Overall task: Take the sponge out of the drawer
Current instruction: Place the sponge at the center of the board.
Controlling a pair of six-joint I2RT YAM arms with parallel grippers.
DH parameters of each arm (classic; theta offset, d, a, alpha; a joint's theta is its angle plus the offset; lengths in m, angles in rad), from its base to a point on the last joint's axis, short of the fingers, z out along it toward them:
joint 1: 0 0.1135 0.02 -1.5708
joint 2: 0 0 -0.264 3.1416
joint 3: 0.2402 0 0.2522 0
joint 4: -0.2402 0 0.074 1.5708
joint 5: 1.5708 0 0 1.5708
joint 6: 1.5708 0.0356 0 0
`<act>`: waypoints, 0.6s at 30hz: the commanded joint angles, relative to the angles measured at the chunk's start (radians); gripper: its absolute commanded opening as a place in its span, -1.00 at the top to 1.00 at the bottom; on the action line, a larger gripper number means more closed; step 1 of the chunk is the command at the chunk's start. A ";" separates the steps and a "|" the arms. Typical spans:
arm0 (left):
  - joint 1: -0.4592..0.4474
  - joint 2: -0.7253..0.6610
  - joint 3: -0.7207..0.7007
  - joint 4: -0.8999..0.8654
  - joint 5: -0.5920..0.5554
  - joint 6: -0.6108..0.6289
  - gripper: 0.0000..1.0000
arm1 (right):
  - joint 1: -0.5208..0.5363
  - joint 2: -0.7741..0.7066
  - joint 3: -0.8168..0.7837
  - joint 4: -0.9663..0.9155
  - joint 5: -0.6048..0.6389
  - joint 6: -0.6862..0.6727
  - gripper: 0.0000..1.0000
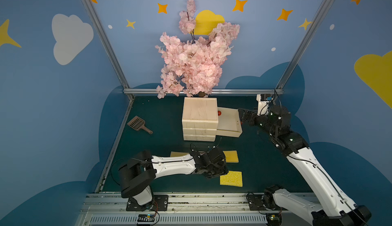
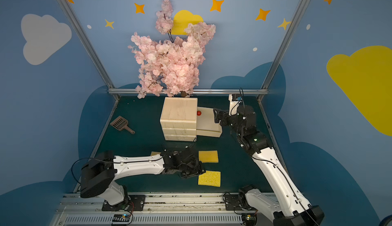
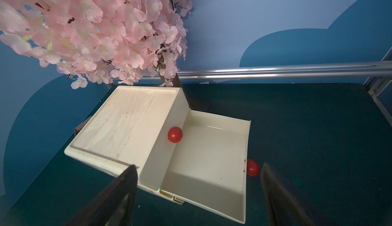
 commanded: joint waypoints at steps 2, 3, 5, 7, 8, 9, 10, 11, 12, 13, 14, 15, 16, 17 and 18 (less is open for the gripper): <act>0.019 -0.058 0.109 -0.151 -0.046 0.230 -0.84 | -0.024 0.030 0.048 -0.011 0.018 -0.008 -0.81; 0.027 -0.057 0.136 -0.172 -0.044 0.268 -0.92 | -0.032 0.043 0.062 -0.019 0.010 -0.007 -0.81; 0.048 -0.049 0.186 -0.214 -0.032 0.337 -0.99 | -0.050 0.072 0.093 -0.039 -0.004 0.002 -0.81; 0.076 -0.039 0.250 -0.279 -0.009 0.417 -0.99 | -0.069 0.099 0.115 -0.050 -0.019 0.016 -0.81; 0.093 -0.034 0.293 -0.326 -0.007 0.461 -0.99 | -0.078 0.110 0.121 -0.053 -0.024 0.022 -0.81; 0.109 -0.029 0.338 -0.375 -0.008 0.507 -0.99 | -0.085 0.119 0.125 -0.054 -0.026 0.021 -0.81; 0.124 -0.027 0.373 -0.409 -0.007 0.546 -0.99 | -0.089 0.123 0.127 -0.057 -0.023 0.022 -0.81; 0.143 -0.026 0.415 -0.450 -0.008 0.590 -0.99 | -0.094 0.127 0.128 -0.058 -0.017 0.021 -0.81; 0.159 -0.028 0.451 -0.481 -0.013 0.632 -0.99 | -0.098 0.127 0.125 -0.059 -0.008 0.017 -0.81; 0.175 -0.034 0.478 -0.506 -0.010 0.665 -0.99 | -0.101 0.127 0.123 -0.059 0.002 0.014 -0.81; 0.198 -0.040 0.510 -0.529 -0.008 0.703 -0.99 | -0.104 0.126 0.122 -0.061 0.014 0.010 -0.81; 0.223 -0.053 0.533 -0.547 0.002 0.739 -0.99 | -0.108 0.126 0.118 -0.062 0.026 0.005 -0.81; 0.251 -0.065 0.546 -0.553 0.025 0.770 -0.99 | -0.110 0.126 0.118 -0.065 0.033 0.003 -0.81; 0.288 -0.082 0.555 -0.552 0.055 0.805 -0.99 | -0.113 0.129 0.117 -0.071 0.040 0.000 -0.81; 0.326 -0.102 0.557 -0.544 0.074 0.830 -0.99 | -0.115 0.131 0.115 -0.075 0.043 -0.002 -0.81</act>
